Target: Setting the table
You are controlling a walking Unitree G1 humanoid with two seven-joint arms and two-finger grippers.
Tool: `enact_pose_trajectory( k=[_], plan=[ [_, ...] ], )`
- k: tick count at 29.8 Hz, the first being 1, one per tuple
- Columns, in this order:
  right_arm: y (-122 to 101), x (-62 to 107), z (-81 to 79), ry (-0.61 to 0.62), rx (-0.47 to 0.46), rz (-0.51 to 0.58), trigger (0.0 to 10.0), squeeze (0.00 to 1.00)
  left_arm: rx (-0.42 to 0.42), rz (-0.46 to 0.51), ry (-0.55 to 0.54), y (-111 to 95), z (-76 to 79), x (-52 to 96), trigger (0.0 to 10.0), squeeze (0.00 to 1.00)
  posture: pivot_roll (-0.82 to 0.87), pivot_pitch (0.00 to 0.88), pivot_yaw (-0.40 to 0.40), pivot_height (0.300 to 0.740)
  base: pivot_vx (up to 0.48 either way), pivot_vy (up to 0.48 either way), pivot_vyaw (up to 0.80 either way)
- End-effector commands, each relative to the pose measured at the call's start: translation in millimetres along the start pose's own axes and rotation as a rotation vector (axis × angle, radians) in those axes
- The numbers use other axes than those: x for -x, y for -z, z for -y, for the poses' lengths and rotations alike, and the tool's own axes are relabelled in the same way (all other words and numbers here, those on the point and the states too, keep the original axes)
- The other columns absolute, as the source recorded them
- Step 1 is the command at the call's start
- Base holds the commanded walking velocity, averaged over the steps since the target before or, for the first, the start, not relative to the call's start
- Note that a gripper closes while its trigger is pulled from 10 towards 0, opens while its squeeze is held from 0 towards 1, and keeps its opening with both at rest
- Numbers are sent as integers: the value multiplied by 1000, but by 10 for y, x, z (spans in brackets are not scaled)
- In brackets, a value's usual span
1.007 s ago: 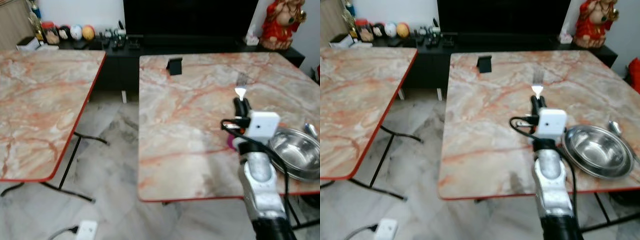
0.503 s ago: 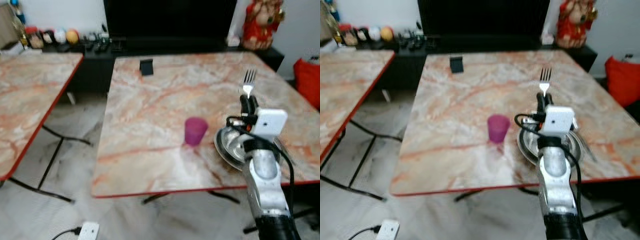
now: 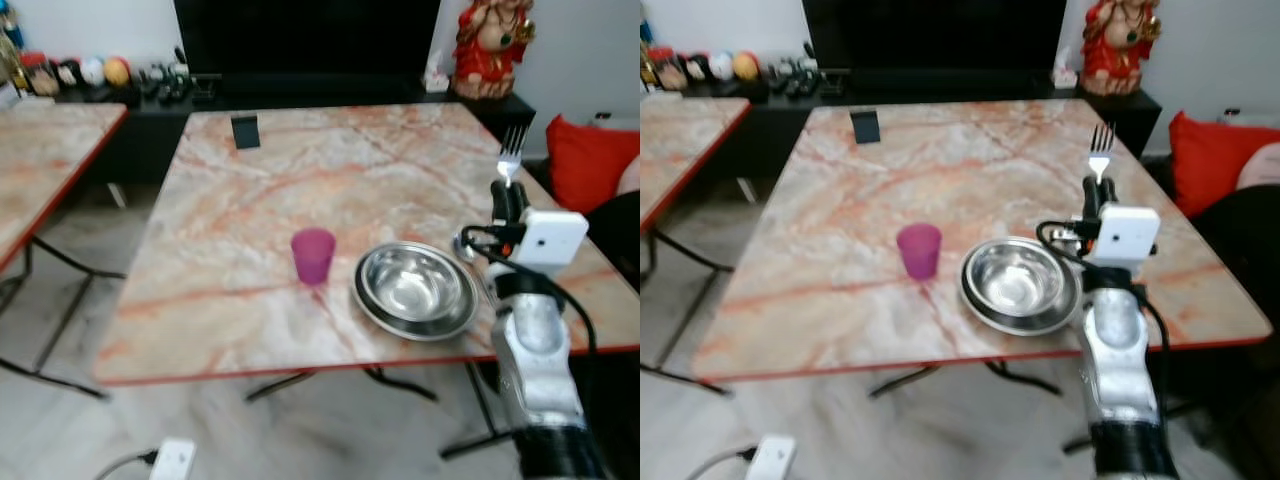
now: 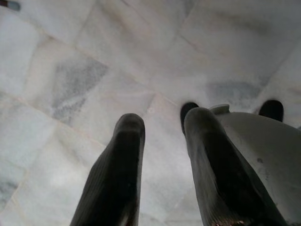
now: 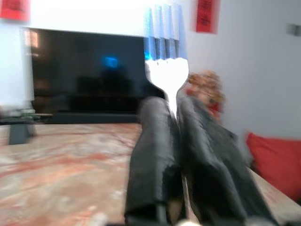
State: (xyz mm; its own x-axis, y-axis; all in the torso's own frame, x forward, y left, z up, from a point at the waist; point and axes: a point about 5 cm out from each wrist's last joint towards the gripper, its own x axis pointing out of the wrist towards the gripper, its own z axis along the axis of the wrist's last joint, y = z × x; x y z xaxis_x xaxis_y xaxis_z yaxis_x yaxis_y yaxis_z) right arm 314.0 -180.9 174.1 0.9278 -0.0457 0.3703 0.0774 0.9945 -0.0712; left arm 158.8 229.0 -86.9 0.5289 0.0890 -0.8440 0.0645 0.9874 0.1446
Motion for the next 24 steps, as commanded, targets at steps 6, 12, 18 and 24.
enact_pose_trajectory(
  k=[6, 12, 18, 24],
  plan=[
    [-32, 6, 94, 25, 11, 11, 10000, 0, -6, -4, 5, -3, 15, -3, 10000, 0, -2, 0, -13, 740, 0, -318, 0],
    [-44, -12, 137, 33, 22, 11, 10000, 0, 1, -5, 1, -8, 13, -5, 10000, 0, -2, 0, -14, 740, 0, -98, 0],
    [-47, -23, 153, 39, 26, 7, 10000, 0, 7, 74, 43, -222, 226, -48, 10000, 0, -5, 0, -11, 740, 0, 0, 0],
    [-45, -26, 150, 38, 32, 2, 10000, 0, 21, -7, 17, -13, 105, -15, 10000, 0, -5, 0, -11, 740, 0, 0, 0]
  ],
)
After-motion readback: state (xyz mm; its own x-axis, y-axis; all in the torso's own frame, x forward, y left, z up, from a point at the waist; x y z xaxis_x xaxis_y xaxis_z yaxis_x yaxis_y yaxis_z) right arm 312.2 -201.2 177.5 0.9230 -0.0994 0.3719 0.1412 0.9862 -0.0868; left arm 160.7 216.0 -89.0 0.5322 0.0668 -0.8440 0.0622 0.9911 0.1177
